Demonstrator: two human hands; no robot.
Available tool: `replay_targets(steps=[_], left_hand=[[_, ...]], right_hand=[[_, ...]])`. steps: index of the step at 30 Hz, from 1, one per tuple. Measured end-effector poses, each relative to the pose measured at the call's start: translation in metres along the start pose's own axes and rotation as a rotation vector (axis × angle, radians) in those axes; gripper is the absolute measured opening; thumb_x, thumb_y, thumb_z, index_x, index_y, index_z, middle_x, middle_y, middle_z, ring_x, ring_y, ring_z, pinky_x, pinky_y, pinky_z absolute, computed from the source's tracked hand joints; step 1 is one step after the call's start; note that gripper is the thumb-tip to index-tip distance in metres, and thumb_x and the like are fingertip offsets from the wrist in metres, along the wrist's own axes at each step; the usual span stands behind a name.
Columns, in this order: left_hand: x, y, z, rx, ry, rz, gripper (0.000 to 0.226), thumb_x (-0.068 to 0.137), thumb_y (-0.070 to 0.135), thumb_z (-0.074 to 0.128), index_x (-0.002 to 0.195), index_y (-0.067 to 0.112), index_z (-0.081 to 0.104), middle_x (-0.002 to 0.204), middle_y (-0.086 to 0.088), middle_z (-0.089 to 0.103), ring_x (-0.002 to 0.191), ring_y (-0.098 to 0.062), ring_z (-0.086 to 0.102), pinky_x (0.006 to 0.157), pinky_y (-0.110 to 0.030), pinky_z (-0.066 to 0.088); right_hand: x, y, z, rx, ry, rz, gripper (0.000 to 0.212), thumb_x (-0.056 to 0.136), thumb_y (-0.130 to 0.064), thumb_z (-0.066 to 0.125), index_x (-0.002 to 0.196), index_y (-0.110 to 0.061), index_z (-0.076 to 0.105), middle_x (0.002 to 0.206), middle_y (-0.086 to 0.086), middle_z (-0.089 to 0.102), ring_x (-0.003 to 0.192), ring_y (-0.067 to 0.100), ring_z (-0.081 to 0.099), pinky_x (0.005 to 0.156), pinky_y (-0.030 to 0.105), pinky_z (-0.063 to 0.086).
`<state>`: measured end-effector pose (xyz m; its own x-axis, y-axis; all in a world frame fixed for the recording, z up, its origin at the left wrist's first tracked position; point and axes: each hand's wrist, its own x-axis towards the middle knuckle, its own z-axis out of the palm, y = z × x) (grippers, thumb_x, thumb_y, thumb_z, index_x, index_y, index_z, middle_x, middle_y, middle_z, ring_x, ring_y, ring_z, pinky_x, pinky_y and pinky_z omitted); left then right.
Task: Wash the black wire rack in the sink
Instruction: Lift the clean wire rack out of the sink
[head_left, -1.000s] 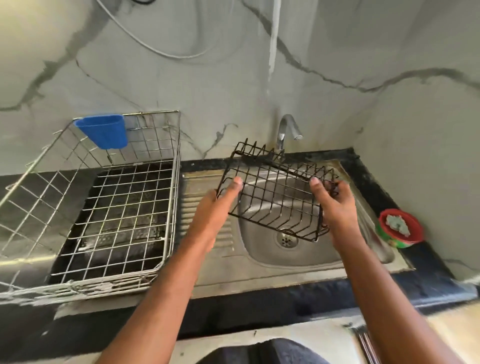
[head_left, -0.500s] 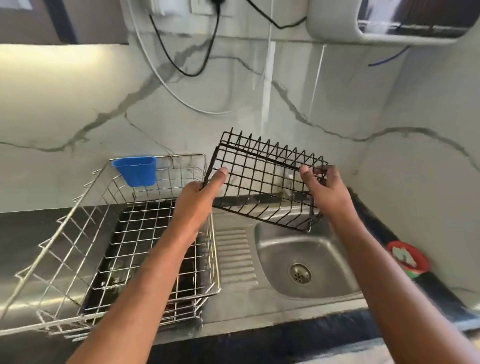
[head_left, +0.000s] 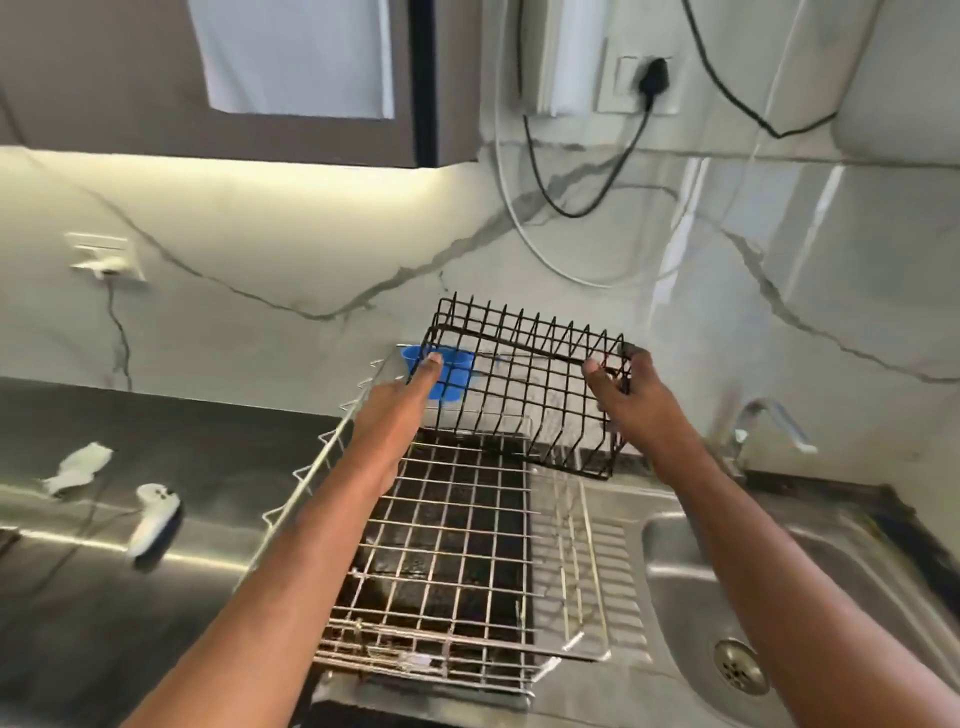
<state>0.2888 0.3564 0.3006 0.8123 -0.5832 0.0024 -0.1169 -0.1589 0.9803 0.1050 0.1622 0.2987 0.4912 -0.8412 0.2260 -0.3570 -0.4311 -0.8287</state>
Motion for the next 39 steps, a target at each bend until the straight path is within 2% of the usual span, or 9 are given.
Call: replay_targets(steps=[3,6,11,16,25,27,30,34,39], left_hand=[[0.017,-0.016,-0.025,-0.038,-0.038,-0.081,0.072,0.09,0.068,0.052,0.14,0.016,0.055,0.146,-0.015,0.052,0.133,-0.032,0.049,0.114,-0.054,0.036],[0.035,-0.032,-0.043,-0.037,-0.07,-0.159,0.079,0.091,0.068,0.051,0.148,0.013,0.044,0.149,-0.02,0.046,0.135,-0.035,0.047,0.115,-0.054,0.034],[0.066,-0.056,-0.052,-0.029,-0.184,-0.24,0.073,0.096,0.067,0.043,0.154,0.023,0.033,0.164,-0.015,0.025,0.147,-0.035,0.029,0.119,-0.054,0.022],[0.091,-0.085,-0.035,-0.088,-0.19,-0.4,0.075,0.098,0.069,0.028,0.151,0.018,0.041,0.158,-0.016,0.037,0.145,-0.037,0.034,0.119,-0.05,0.025],[0.119,-0.144,-0.007,-0.128,-0.152,-0.645,0.08,0.097,0.068,0.012,0.159,0.017,0.021,0.165,-0.008,0.021,0.15,-0.028,0.027,0.124,-0.047,0.017],[0.12,-0.144,-0.001,-0.131,-0.165,-0.649,0.077,0.101,0.063,0.011,0.157,0.012,0.024,0.162,-0.011,0.029,0.148,-0.029,0.03,0.123,-0.043,0.02],[0.119,-0.147,0.003,-0.112,-0.183,-0.659,0.066,0.108,0.05,0.012,0.148,0.006,0.04,0.151,-0.018,0.045,0.142,-0.033,0.04,0.106,-0.039,0.033],[0.12,-0.16,0.005,-0.068,-0.137,-0.679,0.068,0.106,0.052,0.014,0.156,0.008,0.026,0.162,-0.016,0.029,0.151,-0.031,0.024,0.122,-0.043,0.014],[0.11,-0.145,-0.001,-0.045,-0.135,-0.638,0.074,0.105,0.058,0.009,0.159,0.008,0.016,0.166,-0.014,0.019,0.153,-0.03,0.017,0.124,-0.04,0.012]], right_hand=[[0.013,-0.009,0.037,-0.033,-0.059,-0.017,0.078,0.084,-0.081,0.05,0.136,-0.026,0.032,0.115,0.02,0.066,0.103,0.04,0.068,0.095,0.05,0.055],[0.029,-0.011,0.07,-0.095,-0.11,-0.017,0.071,0.092,-0.071,0.052,0.137,-0.021,0.031,0.112,0.02,0.067,0.102,0.04,0.067,0.094,0.042,0.051],[0.045,0.001,0.107,-0.147,-0.237,0.071,0.081,0.094,-0.067,0.051,0.148,-0.013,0.024,0.142,0.029,0.053,0.124,0.045,0.058,0.106,0.045,0.044],[0.059,0.036,0.133,-0.188,-0.329,0.227,0.097,0.087,-0.078,0.046,0.154,-0.015,0.017,0.155,0.025,0.042,0.129,0.045,0.055,0.11,0.06,0.044],[0.074,0.071,0.158,-0.332,-0.481,0.334,0.094,0.104,-0.056,0.038,0.158,-0.003,-0.017,0.162,0.029,0.023,0.149,0.044,0.029,0.123,0.051,0.026],[0.077,0.076,0.161,-0.336,-0.511,0.352,0.094,0.105,-0.054,0.038,0.156,-0.002,-0.021,0.163,0.028,0.021,0.15,0.044,0.027,0.123,0.051,0.024],[0.077,0.08,0.166,-0.379,-0.515,0.406,0.093,0.104,-0.054,0.04,0.157,-0.005,-0.018,0.164,0.028,0.022,0.15,0.045,0.026,0.123,0.054,0.023],[0.072,0.078,0.17,-0.491,-0.525,0.394,0.089,0.105,-0.049,0.042,0.158,-0.001,-0.011,0.16,0.031,0.028,0.148,0.046,0.031,0.122,0.053,0.028],[0.065,0.074,0.17,-0.593,-0.494,0.279,0.072,0.106,-0.046,0.044,0.155,0.002,0.02,0.151,0.027,0.044,0.138,0.042,0.047,0.11,0.049,0.041]])
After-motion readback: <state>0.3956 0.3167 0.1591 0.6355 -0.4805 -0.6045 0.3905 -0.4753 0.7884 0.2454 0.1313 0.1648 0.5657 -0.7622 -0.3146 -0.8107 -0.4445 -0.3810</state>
